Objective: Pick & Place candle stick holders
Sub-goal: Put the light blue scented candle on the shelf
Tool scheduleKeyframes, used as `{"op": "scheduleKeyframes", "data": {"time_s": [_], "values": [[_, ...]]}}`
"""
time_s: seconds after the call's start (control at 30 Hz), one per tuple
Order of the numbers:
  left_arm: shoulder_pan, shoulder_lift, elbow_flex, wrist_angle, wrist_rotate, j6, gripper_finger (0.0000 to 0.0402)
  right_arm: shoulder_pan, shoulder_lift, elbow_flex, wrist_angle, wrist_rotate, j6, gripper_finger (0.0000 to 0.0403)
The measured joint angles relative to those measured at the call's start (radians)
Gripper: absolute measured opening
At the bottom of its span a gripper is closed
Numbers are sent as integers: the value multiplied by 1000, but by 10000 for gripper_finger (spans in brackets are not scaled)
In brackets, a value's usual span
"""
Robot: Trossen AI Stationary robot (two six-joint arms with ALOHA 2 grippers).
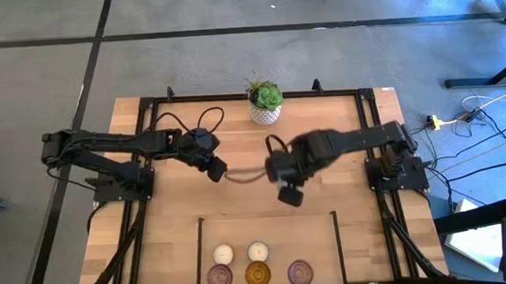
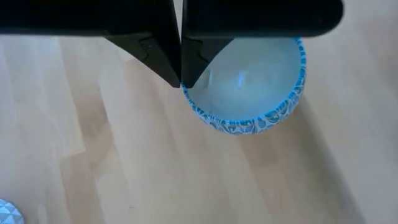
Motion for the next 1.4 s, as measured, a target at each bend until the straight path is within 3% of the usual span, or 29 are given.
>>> {"op": "scheduleKeyframes", "data": {"time_s": [0.43, 0.87, 1.1, 1.4], "values": [[-100, -104, 0, 0, -326, -276, 2, 247, 0, 0, 1, 81, 249, 0], [-410, -109, 0, 77, -798, -584, 2, 374, 7, -11, 2, 172, 334, 0], [-527, -108, 1, 123, -906, -636, 2, 383, 27, -13, 3, 208, 351, 0], [-591, -90, 1, 157, -966, -674, 2, 407, 112, -14, 37, 174, 403, 0]]}}
